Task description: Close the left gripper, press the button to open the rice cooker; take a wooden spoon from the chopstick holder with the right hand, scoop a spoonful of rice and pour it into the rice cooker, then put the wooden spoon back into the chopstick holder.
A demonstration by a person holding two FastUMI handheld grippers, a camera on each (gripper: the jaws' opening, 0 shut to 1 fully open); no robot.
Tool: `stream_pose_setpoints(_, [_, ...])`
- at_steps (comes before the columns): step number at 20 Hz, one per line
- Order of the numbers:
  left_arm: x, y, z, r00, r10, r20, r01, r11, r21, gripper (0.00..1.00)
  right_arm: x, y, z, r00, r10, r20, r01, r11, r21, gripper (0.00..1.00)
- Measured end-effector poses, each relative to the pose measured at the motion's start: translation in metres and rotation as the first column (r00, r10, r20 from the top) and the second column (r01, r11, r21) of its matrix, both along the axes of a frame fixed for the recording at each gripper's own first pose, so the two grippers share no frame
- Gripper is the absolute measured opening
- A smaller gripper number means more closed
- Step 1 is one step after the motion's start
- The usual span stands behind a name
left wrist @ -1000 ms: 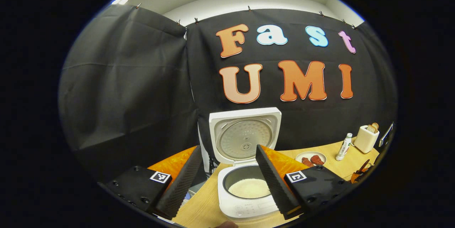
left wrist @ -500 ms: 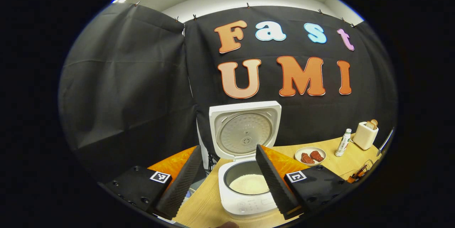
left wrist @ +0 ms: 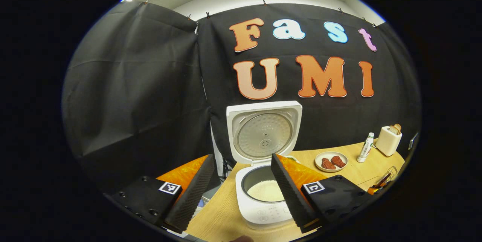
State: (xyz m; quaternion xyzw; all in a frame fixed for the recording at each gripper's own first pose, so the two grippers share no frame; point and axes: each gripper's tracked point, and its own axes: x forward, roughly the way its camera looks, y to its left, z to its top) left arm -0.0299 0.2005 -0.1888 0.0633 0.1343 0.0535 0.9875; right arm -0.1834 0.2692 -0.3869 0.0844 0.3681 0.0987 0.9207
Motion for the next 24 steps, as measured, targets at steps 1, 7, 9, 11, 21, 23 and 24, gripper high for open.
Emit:
stream_pose_setpoints(1, [0.0,0.002,-0.001,1.0,0.003,-0.002,-0.003,1.0,-0.001,1.0,-0.001,0.006,0.0,1.0,-0.003,-0.017,0.003,0.999,0.033,0.12])
stream_pose_setpoints(7, [0.001,0.015,-0.005,1.0,0.015,-0.01,-0.015,1.0,0.002,1.0,0.001,0.017,-0.002,0.994,-0.035,-0.102,0.048,0.991,0.125,0.12])
stream_pose_setpoints(9, [0.003,0.017,-0.005,1.0,0.017,-0.008,-0.017,1.0,0.004,1.0,0.003,0.015,-0.004,0.989,-0.063,-0.136,0.084,0.984,0.158,0.12])
stream_pose_setpoints(11, [0.005,0.018,-0.006,1.0,0.018,-0.008,-0.018,1.0,0.002,1.0,0.005,0.014,-0.007,0.983,-0.082,-0.165,0.112,0.976,0.188,0.12])
stream_pose_setpoints(21, [0.01,0.01,-0.01,1.0,0.011,-0.017,-0.011,1.0,0.0,1.0,0.01,0.013,-0.013,0.953,-0.114,-0.282,0.214,0.909,0.356,0.12])
stream_pose_setpoints(23, [0.012,0.008,-0.009,1.0,0.01,-0.019,-0.01,1.0,0.002,1.0,0.01,0.008,-0.016,0.942,-0.124,-0.312,0.247,0.886,0.393,0.12])
stream_pose_setpoints(24, [0.012,0.005,-0.009,1.0,0.01,-0.02,-0.01,1.0,0.003,1.0,0.01,0.006,-0.018,0.935,-0.128,-0.331,0.267,0.867,0.42,0.08])
